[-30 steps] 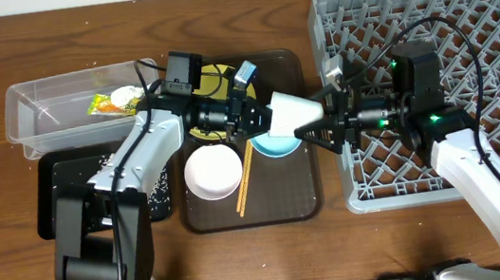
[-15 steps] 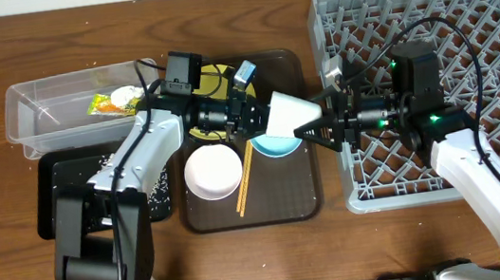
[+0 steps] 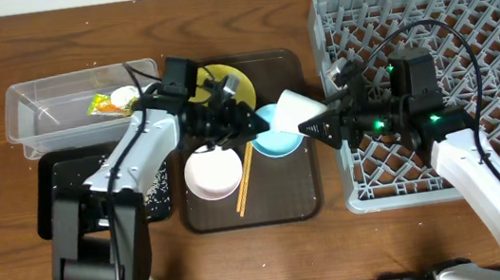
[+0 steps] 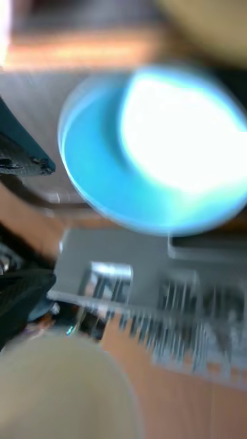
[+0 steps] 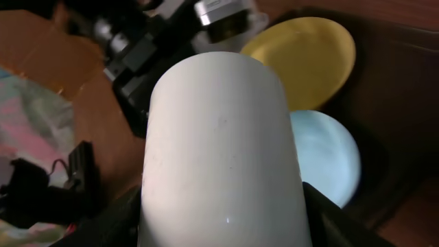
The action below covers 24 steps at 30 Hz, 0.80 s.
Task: Sort waste into correct bins and load items into the dishwasher rack
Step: 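Carry the cup with the right gripper and place it in the rack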
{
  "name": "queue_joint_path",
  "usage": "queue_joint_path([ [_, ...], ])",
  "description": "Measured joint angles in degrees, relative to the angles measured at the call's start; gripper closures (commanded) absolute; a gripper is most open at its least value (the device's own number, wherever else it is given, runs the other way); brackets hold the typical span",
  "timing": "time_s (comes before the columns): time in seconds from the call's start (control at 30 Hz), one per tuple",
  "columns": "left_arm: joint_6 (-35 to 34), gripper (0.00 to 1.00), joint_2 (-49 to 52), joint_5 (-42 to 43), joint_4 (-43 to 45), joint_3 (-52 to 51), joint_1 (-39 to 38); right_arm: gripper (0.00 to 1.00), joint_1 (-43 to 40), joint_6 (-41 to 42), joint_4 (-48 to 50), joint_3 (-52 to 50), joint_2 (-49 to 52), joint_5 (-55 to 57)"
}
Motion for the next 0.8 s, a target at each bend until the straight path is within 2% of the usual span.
queue_joint_path([
  [0.2,4.3,0.53,-9.5,-11.0,-8.4,0.0,3.8,0.99,-2.5,1.5,-6.5,5.2,-2.3,6.3],
  [0.47,6.1,0.48,-20.2,-25.2,-14.8,0.0,4.9,0.99,-3.2,4.0,-23.7,17.3,-3.1,26.8],
  [0.63,6.1,0.48,-21.2,-29.0,-15.7,0.0,4.9,0.99,-5.5,6.7,-33.9,23.3,-3.1,37.9],
  [0.8,6.3,0.48,-21.2,-30.3,-15.9,0.0,4.9,0.99,-11.9,8.2,-41.0,26.7,-3.1,45.7],
])
